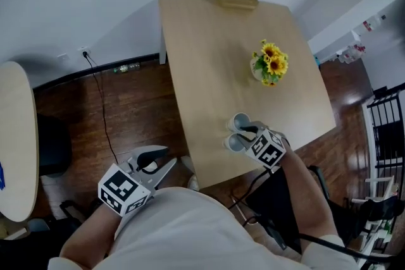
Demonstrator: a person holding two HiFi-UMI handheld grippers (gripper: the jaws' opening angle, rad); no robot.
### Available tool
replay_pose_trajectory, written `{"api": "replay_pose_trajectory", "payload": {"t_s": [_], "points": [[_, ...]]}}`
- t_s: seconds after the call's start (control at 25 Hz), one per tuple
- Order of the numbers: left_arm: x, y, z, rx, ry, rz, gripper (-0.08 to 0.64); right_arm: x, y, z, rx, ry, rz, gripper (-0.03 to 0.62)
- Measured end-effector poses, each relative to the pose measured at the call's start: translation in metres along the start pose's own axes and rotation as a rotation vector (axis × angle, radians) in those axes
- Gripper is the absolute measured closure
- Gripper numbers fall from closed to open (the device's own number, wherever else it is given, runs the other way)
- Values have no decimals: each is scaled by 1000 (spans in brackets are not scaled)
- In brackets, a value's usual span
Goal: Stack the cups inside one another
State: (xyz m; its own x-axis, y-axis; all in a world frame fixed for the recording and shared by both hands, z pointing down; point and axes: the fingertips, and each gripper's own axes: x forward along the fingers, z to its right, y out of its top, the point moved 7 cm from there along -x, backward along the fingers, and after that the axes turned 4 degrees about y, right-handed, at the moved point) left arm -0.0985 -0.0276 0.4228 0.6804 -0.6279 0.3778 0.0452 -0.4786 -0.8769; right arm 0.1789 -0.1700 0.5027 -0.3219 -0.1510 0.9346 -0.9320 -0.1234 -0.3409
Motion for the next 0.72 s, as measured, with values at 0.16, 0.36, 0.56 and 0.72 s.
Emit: {"api": "replay_pose_trajectory", "payload": {"t_s": [0.16,0.36,0.56,0.72], "points": [[-1,0,-2,27,-40,-5,462,-11,2,-11,11,-31,9,500],[-3,5,-5,47,-87,1,463,-32,-1,-34,70,-86,32,503],[-4,7,-10,72,-150,0,463,-45,-2,-63,143,-132,67,505],[-5,9,-13,110,-186,-19,463,-43,-7,-89,210,-152,63,505]]}}
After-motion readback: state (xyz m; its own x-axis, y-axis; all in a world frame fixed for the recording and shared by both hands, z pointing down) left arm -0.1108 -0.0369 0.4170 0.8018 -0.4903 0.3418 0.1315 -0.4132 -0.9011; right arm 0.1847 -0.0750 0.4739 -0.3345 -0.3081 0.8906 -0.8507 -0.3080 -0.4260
